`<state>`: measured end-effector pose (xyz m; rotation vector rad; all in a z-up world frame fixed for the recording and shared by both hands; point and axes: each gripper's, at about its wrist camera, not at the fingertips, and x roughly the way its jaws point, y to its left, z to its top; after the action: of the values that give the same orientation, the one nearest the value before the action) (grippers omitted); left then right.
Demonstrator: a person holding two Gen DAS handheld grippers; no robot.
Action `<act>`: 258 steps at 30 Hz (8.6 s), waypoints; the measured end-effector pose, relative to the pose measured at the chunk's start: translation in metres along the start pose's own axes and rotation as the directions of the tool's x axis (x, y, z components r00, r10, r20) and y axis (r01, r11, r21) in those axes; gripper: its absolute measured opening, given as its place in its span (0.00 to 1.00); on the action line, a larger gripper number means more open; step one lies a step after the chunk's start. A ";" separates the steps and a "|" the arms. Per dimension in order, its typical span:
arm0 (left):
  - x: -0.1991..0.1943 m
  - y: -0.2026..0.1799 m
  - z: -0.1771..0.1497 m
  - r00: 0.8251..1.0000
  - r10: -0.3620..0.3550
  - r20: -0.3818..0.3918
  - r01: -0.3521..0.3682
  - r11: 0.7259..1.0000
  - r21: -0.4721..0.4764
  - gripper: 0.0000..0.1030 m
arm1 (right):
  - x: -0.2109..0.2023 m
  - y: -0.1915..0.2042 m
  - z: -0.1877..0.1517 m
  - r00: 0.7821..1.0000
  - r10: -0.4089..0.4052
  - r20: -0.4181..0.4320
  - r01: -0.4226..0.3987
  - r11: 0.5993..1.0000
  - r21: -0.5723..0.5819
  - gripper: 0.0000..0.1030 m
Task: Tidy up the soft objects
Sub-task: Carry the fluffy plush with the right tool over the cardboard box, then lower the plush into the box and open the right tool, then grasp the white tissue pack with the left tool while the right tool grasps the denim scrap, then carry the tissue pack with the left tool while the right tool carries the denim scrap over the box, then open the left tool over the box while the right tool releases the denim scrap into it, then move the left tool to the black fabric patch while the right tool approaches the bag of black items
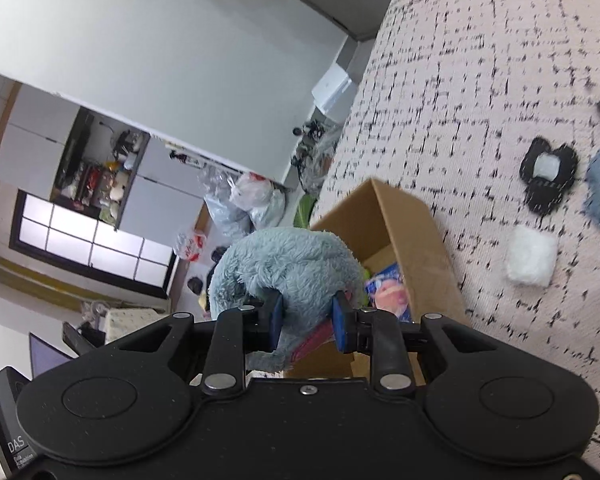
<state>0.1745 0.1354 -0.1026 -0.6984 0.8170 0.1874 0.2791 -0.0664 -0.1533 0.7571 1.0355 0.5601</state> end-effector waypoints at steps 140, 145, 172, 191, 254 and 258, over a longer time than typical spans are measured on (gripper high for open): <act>0.183 -0.109 -0.091 0.944 0.213 -0.251 -0.154 0.960 0.235 0.32 | -0.030 -0.176 0.064 0.918 -0.396 0.010 0.360 0.845 0.396 0.59; 0.174 -0.108 -0.089 0.952 0.177 -0.249 -0.124 0.969 0.215 0.32 | -0.020 -0.176 0.061 0.906 -0.424 -0.008 0.397 0.841 0.367 0.25; 0.053 -0.099 -0.062 0.992 0.082 -0.092 -0.060 0.972 0.226 0.32 | -0.100 -0.109 0.042 0.948 -0.281 0.149 0.255 0.951 0.173 0.18; 0.010 -0.055 -0.049 0.994 0.096 -0.052 -0.085 0.979 0.183 0.32 | -0.097 -0.050 0.022 0.968 -0.194 0.156 0.194 0.981 0.013 0.18; -0.014 -0.047 -0.020 0.981 0.180 -0.077 -0.162 0.966 0.202 0.99 | -0.106 -0.011 0.042 0.928 -0.347 0.135 0.360 0.928 -0.094 1.00; -0.014 -0.062 -0.023 0.984 0.170 -0.059 -0.154 0.963 0.220 0.99 | -0.120 -0.025 0.055 0.923 -0.355 0.147 0.369 0.926 -0.080 1.00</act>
<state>0.1767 0.0745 -0.0724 -0.4371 0.9545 0.2168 0.2810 -0.1851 -0.0896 0.4829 0.9864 0.2396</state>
